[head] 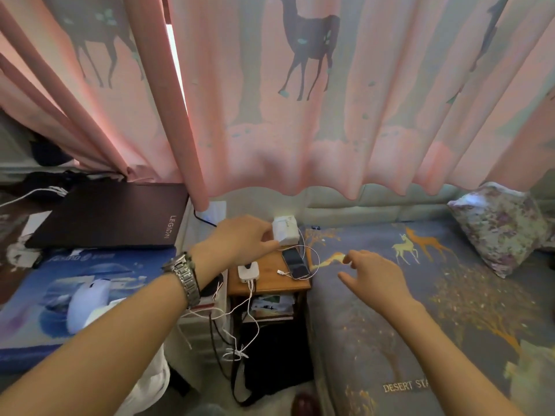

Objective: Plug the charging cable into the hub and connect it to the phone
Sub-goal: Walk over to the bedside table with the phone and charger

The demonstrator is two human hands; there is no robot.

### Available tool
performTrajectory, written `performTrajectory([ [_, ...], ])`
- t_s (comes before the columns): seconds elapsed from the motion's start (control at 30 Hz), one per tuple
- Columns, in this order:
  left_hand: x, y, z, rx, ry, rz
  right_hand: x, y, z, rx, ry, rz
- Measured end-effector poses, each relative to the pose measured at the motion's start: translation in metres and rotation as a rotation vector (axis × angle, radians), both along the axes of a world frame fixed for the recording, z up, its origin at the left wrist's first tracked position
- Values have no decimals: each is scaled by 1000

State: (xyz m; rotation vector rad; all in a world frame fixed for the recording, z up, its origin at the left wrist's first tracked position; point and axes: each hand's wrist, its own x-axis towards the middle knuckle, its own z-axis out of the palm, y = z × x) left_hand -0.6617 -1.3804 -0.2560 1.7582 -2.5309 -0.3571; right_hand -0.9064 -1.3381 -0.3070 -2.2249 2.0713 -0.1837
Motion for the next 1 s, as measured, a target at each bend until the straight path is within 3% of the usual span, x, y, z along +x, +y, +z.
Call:
performTrajectory([
  [0.3,-28,-136,-94,174,-112,137,-8,-157,-87,193,-111,94],
  [0.47,-43,-178,-155,204,-36,247,-21,-221,-128,256,-120,104],
  [0.73,-28,-169,-257,440,161,490,-12,-255,-213,424,-285,45],
  [1.0,-35,-192,-350,390,184,466,-2,-268,-293,423,-276,-10],
])
